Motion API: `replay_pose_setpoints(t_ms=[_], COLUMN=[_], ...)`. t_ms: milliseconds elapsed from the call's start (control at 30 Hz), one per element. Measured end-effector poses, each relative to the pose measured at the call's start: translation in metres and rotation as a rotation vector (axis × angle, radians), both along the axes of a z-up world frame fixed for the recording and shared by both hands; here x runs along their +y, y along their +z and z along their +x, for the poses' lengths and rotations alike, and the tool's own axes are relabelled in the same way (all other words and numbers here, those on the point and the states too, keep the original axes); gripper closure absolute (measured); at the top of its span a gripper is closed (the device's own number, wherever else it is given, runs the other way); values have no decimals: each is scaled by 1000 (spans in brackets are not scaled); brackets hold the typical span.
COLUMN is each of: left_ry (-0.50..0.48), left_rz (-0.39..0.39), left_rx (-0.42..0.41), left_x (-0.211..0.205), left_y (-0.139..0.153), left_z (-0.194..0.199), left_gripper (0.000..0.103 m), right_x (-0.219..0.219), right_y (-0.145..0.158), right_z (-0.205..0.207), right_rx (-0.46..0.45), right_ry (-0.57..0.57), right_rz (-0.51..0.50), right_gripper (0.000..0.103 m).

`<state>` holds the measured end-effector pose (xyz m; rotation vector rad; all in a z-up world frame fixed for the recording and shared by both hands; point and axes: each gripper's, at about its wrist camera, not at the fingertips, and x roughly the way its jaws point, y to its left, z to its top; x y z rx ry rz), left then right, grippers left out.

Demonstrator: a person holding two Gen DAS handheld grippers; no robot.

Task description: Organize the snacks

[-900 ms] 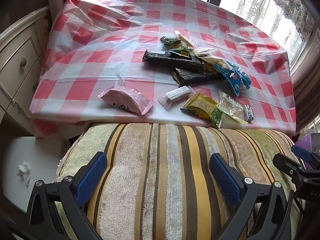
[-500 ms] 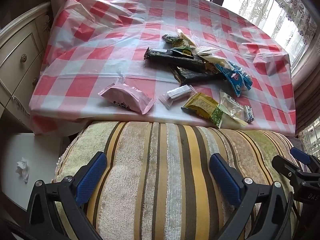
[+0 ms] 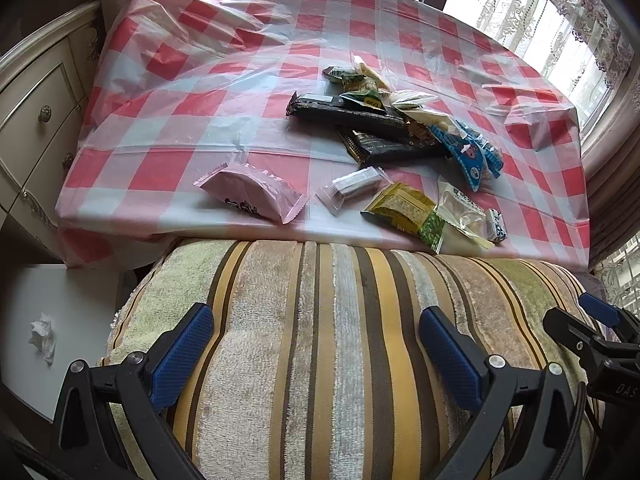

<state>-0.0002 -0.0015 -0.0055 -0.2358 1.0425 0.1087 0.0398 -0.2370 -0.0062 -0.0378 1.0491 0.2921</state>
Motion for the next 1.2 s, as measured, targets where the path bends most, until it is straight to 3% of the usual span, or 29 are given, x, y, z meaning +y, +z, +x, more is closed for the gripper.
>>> replay_pose_setpoints(t_ms=[1200], left_ry=[2], left_rz=[11], left_rx=[-9], left_x=[2], left_y=[-2], left_z=[6], left_gripper=[0], right_x=[4], right_y=[-4], right_z=[6], right_rx=[6], right_ry=[-6], right_rz=[-10], right_gripper=[0])
